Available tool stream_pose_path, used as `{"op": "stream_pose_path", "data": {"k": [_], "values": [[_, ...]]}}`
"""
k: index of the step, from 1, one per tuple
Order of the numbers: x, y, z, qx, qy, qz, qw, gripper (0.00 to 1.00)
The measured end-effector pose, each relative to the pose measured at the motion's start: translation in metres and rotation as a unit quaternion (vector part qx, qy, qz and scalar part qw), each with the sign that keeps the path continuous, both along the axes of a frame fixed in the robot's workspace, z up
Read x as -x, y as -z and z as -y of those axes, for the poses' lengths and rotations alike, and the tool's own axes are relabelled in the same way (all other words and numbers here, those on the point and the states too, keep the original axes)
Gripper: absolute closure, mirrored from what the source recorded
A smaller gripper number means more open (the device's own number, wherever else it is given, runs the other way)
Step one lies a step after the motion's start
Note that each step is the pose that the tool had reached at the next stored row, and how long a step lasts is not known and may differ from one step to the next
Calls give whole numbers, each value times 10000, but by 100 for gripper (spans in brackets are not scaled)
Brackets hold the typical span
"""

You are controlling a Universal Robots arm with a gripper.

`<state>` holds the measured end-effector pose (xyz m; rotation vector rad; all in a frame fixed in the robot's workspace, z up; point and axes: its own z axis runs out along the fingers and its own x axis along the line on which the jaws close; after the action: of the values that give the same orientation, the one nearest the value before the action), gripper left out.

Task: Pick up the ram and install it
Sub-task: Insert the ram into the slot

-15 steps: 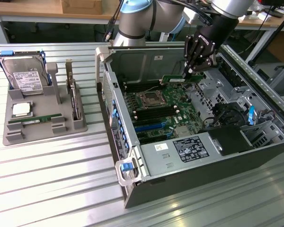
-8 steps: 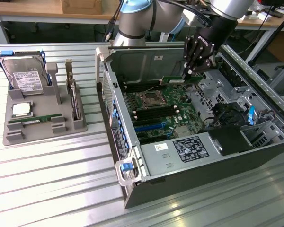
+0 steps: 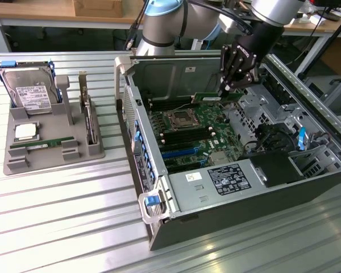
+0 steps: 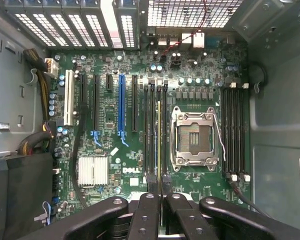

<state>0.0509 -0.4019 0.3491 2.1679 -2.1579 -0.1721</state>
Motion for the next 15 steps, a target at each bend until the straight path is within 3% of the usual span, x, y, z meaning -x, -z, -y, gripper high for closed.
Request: {"op": "stream_pose_path", "data": {"k": [15], "values": [[0,114,0,0,0,0,10000,88]]}}
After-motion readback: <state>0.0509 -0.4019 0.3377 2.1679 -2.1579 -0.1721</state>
